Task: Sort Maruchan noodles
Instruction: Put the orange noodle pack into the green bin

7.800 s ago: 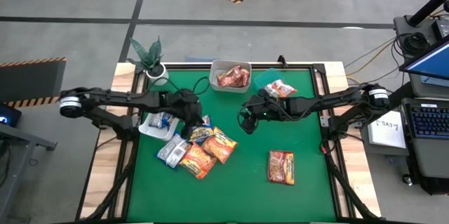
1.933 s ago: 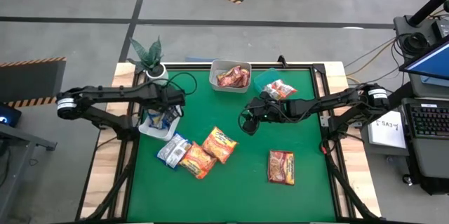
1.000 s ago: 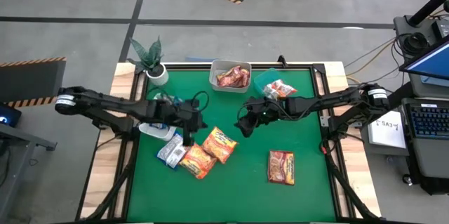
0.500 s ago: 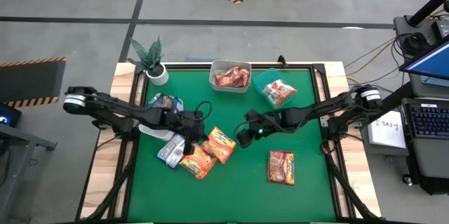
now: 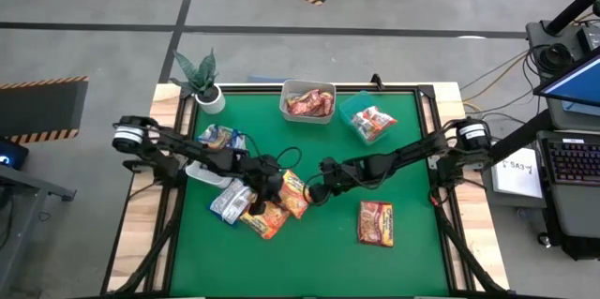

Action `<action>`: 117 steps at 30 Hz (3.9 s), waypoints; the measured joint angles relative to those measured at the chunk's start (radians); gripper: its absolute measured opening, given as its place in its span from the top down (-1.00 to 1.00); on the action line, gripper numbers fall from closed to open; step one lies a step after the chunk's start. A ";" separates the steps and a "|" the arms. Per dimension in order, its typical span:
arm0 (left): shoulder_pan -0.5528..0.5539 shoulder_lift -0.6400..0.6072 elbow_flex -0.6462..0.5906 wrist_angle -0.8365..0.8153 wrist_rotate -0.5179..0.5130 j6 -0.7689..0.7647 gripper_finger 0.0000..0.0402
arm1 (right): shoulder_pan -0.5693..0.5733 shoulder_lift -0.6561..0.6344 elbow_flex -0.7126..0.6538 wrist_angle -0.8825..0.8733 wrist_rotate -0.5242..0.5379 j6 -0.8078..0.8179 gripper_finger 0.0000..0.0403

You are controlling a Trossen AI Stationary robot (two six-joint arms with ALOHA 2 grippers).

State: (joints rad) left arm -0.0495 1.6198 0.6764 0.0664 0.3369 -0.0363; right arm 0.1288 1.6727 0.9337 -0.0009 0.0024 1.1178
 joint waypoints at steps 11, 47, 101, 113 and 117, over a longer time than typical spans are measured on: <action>0.010 0.055 0.009 0.013 0.058 0.000 0.99 | -0.011 0.130 0.002 0.280 -0.002 -0.024 -0.53; 0.097 -0.279 -0.019 -0.097 0.006 0.281 1.00 | -0.114 0.189 0.005 0.572 -0.197 -0.235 0.71; 0.310 -0.607 -0.019 -0.024 -0.246 0.599 1.00 | -0.666 -0.300 0.252 -0.978 0.241 -0.915 0.76; 0.310 -0.587 -0.019 -0.021 -0.249 0.596 1.00 | -0.557 -0.313 0.070 -0.753 0.367 -0.821 0.77; 0.310 -0.587 -0.019 -0.016 -0.249 0.595 1.00 | -0.555 -0.313 0.030 -0.709 0.367 -0.785 0.77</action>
State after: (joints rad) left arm 0.2604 1.0328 0.6579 0.0505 0.0879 0.5583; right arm -0.4263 1.3598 0.9640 -0.7101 0.3695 0.3328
